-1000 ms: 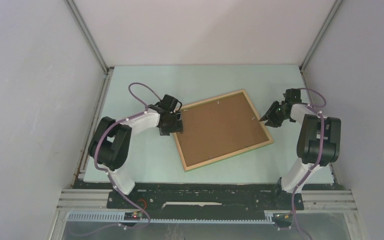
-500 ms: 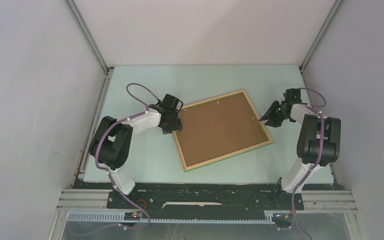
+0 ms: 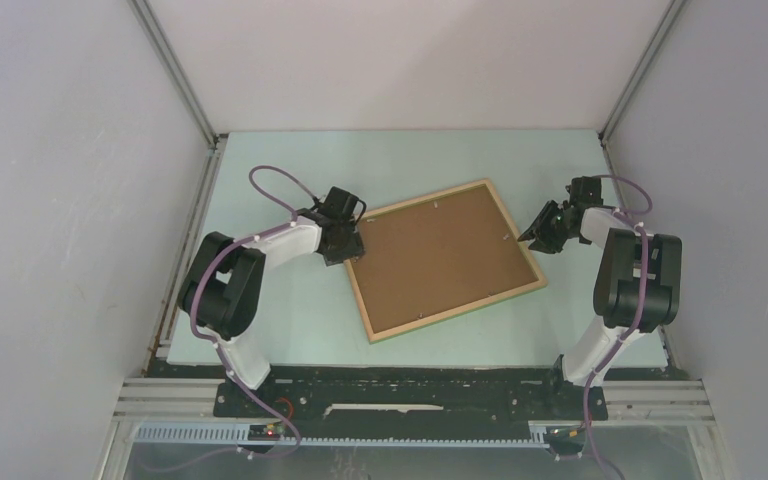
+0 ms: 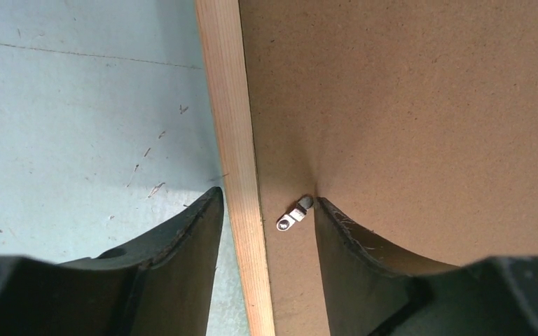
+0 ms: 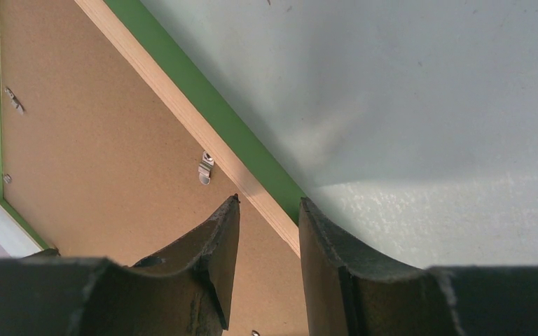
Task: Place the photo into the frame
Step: Adjust the photo frame at the center of the board.
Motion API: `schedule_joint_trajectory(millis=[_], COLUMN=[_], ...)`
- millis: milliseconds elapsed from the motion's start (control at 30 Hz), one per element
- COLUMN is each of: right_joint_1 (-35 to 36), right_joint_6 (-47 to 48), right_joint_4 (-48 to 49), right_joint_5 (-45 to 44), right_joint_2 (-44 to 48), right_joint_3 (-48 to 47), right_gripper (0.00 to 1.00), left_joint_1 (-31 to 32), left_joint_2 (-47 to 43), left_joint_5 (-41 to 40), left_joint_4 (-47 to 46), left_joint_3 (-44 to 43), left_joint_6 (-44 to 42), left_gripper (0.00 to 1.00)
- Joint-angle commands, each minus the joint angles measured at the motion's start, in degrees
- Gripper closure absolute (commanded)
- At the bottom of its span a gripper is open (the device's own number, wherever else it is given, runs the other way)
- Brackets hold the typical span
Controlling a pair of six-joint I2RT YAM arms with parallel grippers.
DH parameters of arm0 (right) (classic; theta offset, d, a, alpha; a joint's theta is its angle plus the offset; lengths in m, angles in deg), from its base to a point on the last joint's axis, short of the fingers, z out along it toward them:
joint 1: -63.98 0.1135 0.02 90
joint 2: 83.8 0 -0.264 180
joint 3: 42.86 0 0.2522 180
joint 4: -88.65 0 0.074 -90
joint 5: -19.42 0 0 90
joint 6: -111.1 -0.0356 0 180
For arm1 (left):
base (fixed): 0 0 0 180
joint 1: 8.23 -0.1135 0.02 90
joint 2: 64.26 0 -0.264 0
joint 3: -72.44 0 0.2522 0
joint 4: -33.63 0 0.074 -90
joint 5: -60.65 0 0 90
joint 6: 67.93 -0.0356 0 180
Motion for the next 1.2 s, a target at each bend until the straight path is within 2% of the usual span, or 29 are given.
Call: schedule_joint_trajectory(millis=[0,200,267,433,767,867,967,1000,1067,1167], right_joint_1=[0.8,0.8,0.8,0.8,0.9,0.9,1.4,1.9,3.0,4.1], right_joint_6=[-0.2,-0.2,-0.1,-0.2,-0.3,-0.2,0.9,1.6,2.9,3.8], right_joint_4=[0.9,0.9,0.9,0.9,1.3,1.6,0.8,-0.9,-4.6,-7.4], right_joint_5=[2.6,2.8,2.9,3.1,3.3,3.4,3.2,2.2,-0.4,-4.7], right_joint_2=[2.5,2.7,2.8,2.9,2.6,2.6,2.3,1.8,0.9,2.5], right_joint_3=[0.2,0.2,0.2,0.2,0.3,0.2,-1.8,-3.3,-6.6,-9.7], right_gripper=[0.56,0.56,0.56,0.56,0.56,0.55,0.52,0.5,0.42,0.3], left_joint_1=[0.0,-0.1,-0.1,0.0,0.0,-0.2,-0.7,-0.9,-1.2,-1.5], left_joint_2=[-0.7,-0.6,-0.8,-2.4,-8.3,-11.7,-14.2,-15.0,-17.2,-20.0], left_joint_5=[-2.1,-4.8,-6.6,-9.7,-1.5,-0.5,1.4,1.8,1.1,-2.8], left_joint_4=[-0.9,0.2,1.3,2.2,-5.3,-5.5,-5.3,-5.1,-4.5,-2.4], left_joint_3=[1.1,1.5,1.2,1.7,6.7,8.7,10.6,11.2,12.0,10.6], left_joint_6=[0.9,3.2,4.6,7.6,6.5,6.0,5.7,5.5,4.2,-0.8], left_gripper=[0.46,0.64,0.77,0.99,0.99,0.89,0.67,0.56,0.36,0.15])
